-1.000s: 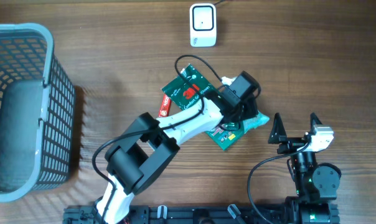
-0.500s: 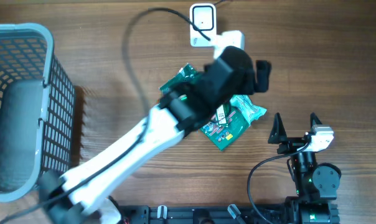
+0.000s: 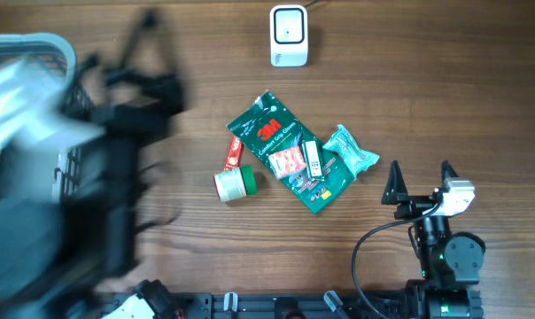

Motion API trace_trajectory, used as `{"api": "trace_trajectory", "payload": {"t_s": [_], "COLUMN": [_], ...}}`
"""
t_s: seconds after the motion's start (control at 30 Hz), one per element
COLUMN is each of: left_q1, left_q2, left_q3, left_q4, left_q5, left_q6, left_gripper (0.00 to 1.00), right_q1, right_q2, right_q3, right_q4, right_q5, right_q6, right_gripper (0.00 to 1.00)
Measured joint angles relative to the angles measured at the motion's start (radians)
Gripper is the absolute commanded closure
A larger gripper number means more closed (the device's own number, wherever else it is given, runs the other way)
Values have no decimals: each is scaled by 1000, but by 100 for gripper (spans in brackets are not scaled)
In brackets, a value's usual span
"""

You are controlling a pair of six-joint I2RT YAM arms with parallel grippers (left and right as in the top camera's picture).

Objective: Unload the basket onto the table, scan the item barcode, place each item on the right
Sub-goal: 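Retract the left arm to rest and move the right gripper toward the items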

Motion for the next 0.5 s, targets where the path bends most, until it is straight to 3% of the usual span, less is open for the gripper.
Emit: {"api": "trace_trajectory", "payload": {"t_s": [0.27, 0.4, 0.5], "left_q1": [2, 2, 2], "left_q2": [-172, -178, -174], "left_q3": [5, 4, 2], "left_q4": [-91, -185, -148], "left_q5": [-314, -341, -330], "left_q6": [117, 216, 249], "left_gripper": [0, 0, 0], "right_q1": [0, 0, 0], "right_q2": [0, 0, 0], "right_q3": [0, 0, 0], "right_q4": [0, 0, 0], "right_q5": [0, 0, 0], "right_q6": [0, 0, 0], "right_gripper": [0, 0, 0]}}
